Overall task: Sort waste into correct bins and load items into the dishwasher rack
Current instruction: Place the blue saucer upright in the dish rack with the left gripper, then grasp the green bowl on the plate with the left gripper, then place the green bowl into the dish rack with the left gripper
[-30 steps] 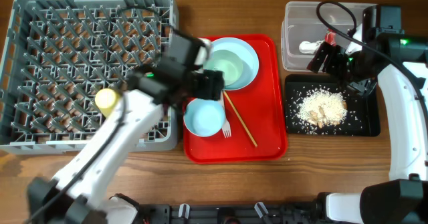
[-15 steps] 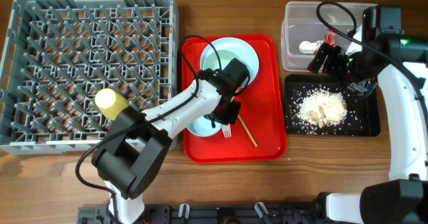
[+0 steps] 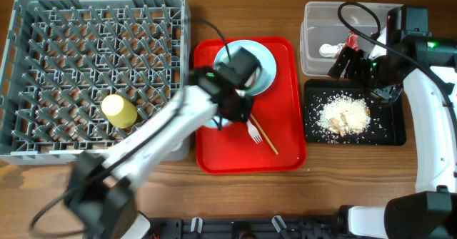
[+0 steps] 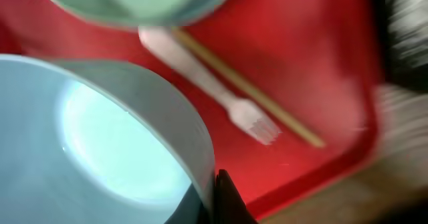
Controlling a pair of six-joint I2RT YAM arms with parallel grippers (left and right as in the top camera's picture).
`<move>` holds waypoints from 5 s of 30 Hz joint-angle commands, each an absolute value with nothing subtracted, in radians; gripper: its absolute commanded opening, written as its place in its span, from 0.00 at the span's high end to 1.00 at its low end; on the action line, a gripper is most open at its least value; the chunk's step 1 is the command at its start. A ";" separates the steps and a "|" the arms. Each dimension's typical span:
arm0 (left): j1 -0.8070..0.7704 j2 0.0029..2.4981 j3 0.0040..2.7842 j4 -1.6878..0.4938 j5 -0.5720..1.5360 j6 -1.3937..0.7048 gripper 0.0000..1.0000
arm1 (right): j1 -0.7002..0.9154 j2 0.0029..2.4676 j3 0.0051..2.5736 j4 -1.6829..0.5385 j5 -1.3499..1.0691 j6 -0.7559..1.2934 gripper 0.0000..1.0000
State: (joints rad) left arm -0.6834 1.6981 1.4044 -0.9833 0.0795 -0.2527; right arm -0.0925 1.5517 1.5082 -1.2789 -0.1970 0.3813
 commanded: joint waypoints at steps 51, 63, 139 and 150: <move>0.581 1.912 1.474 -0.910 1.111 0.149 0.00 | -0.095 1.528 1.528 -1.299 -0.180 0.393 0.01; 0.088 1.615 1.474 -0.907 0.496 -0.152 0.00 | -0.095 1.528 1.528 -1.300 -0.179 0.392 0.00; 0.269 2.157 1.478 0.206 1.301 -0.577 0.96 | -0.089 1.528 1.528 -1.342 -0.180 0.396 0.01; 0.424 2.174 1.478 0.213 1.303 -0.585 0.14 | -0.088 1.528 1.528 -1.343 -0.180 0.397 0.01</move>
State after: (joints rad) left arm 0.3676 2.1639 1.4719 0.2100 1.3033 -0.5880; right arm -0.0925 1.5497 1.5101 -1.3422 -0.1970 0.3817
